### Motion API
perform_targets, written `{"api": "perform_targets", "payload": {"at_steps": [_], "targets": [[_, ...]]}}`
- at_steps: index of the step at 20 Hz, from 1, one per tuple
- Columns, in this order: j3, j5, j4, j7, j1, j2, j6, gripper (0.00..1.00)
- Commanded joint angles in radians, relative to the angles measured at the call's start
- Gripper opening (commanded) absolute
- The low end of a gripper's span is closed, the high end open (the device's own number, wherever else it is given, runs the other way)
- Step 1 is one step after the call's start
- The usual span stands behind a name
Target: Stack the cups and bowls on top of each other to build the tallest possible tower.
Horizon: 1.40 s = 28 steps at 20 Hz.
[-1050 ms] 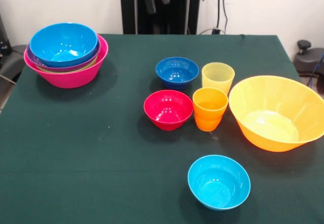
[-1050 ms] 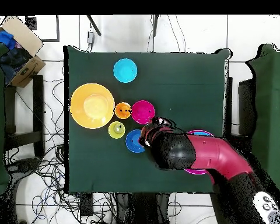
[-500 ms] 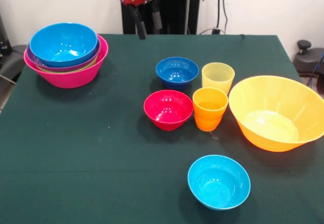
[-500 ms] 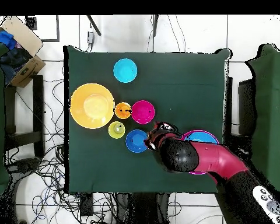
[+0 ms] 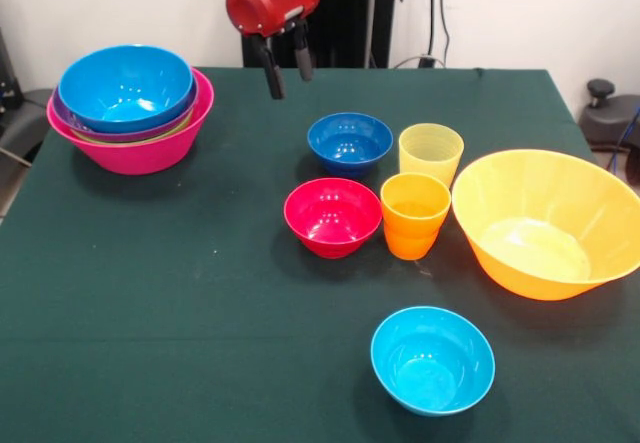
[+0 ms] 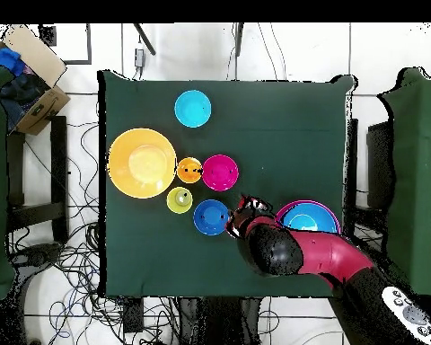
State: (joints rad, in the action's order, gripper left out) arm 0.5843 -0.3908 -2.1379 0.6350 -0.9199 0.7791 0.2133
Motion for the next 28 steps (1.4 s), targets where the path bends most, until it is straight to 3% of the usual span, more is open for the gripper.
{"api": "perform_targets", "payload": {"at_steps": [1,18,23,28], "targets": [[-0.056,-0.091,-0.058,0.180,0.032,-0.062,-0.063,1.00],[-0.186,-0.149,-0.046,0.218,0.130,-0.117,-0.223,1.00],[-0.166,-0.167,-0.066,0.193,0.085,-0.127,-0.235,1.00],[-0.209,-0.186,-0.066,0.211,0.120,-0.150,-0.296,1.00]]}}
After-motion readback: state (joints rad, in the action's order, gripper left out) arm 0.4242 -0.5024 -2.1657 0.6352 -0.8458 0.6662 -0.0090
